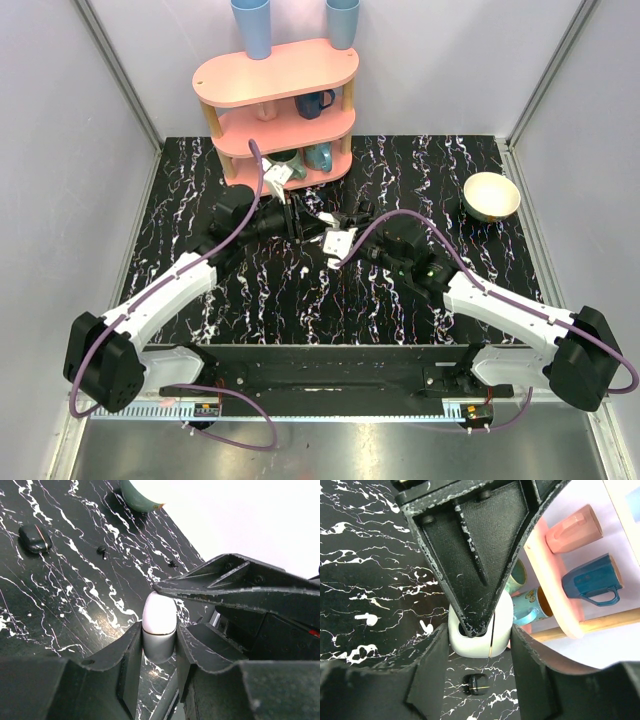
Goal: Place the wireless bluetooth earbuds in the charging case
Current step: Pass from the right arm to the left, then pass from the left arm to the right
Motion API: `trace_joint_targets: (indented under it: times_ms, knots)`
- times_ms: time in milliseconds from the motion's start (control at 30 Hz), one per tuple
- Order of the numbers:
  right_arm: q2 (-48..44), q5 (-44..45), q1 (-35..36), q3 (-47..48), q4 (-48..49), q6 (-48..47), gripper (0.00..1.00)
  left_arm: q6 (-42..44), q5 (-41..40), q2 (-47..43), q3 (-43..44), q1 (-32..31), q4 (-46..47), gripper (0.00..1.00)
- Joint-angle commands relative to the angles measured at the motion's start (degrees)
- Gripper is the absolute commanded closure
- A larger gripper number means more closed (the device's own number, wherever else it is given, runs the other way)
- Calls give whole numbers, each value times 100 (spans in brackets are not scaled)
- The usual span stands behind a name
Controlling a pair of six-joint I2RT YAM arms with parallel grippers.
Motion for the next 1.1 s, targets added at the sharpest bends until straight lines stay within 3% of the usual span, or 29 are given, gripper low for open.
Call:
trace_joint_targets:
  times_ms: [0, 67, 133, 267, 333, 367, 433, 567, 667, 833, 1067]
  knots:
    - [-198, 58, 62, 234, 432, 570, 36, 342, -409, -546, -313, -13, 795, 100]
    - [-320, 23, 53, 410, 179, 833, 19, 438, -673, -899, -908, -13, 1723, 100]
    - [-478, -30, 62, 611, -68, 1054, 13, 561, -1278, -1426, -1227, -4, 2106, 100]
    - [-716, 329, 62, 893, -219, 2429, 0, 1587, -1343, -1717, -1132, 14, 1764, 100]
    - [-734, 662, 62, 1243, -306, 3134, 0, 1827, -1096, -2024, -1516, 5, 2533, 100]
    - [-699, 943, 62, 1437, -654, 3703, 0, 1976, -1209, -2165, -2067, 5, 3582, 100]
    - [-489, 1234, 53, 2120, -1156, 4103, 0, 2169, -1500, -2543, -2589, 5, 4529, 100]
    - [38, 1227, 36, 3230, -2736, 5140, 0, 3126, -1387, -2930, -2513, 5, 3902, 100]
    - [408, 499, -26, 3785, -3310, 5641, 0, 3172, -1149, -3106, -2652, 5, 4372, 100]
    - [619, -861, -61, 4032, -3497, 5968, 0, 3409, -860, -3256, -2618, 5, 4603, 100]
    - [663, -1427, -61, 4023, -3497, 5942, 1, 3568, -296, -3194, -2442, 5, 4401, 100]
